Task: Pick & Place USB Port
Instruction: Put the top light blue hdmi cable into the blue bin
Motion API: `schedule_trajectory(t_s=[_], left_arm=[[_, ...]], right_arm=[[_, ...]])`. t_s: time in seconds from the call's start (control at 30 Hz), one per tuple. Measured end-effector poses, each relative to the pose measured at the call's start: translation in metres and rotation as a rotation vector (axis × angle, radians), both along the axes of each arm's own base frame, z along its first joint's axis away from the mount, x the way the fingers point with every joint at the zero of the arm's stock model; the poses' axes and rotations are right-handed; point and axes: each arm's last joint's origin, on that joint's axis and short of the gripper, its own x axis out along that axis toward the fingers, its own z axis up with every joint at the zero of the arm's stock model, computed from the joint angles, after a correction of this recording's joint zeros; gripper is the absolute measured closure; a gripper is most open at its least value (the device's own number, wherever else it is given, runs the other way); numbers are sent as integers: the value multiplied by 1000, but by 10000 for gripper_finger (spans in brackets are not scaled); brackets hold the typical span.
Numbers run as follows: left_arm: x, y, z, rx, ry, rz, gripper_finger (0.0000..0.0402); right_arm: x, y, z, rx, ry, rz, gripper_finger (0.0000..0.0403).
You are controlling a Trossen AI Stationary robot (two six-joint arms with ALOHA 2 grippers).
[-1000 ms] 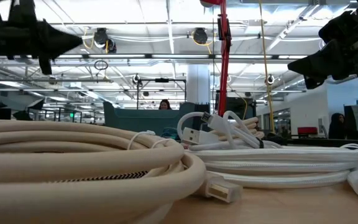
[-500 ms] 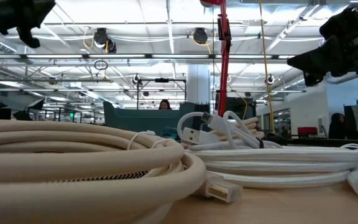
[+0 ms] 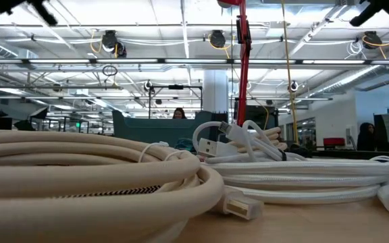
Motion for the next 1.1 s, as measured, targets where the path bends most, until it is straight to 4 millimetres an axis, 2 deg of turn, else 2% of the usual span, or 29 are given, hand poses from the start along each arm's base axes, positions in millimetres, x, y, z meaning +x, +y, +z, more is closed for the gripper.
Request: schedule_trajectory(t_s=[0.2, 0.27, 0.43, 0.57, 0.73, 0.87, 1.0, 1.1], left_arm=[[53, -1, 26, 104, 239, -175, 369], [76, -1, 29, 123, 312, -222, 369], [132, 0, 19, 92, 521, -268, 369], [156, 2, 20, 91, 634, -262, 369], [160, 5, 25, 78, 836, -138, 369], [151, 6, 27, 48, 954, 57, 369], [140, 8, 24, -27, 1022, 245, 369], [134, 9, 22, -59, 1061, 284, 369]], right_arm=[[18, 6, 2, -148, 70, 113, 403], [30, 9, 17, -210, 110, 173, 403], [76, 12, 47, -249, 262, 237, 403], [120, 13, 56, -221, 413, 271, 403], [164, 14, 55, -113, 587, 357, 403], [187, 12, 58, -43, 797, 276, 403], [196, 5, 61, 58, 1099, 42, 403], [194, 4, 62, 86, 1173, -74, 403]])
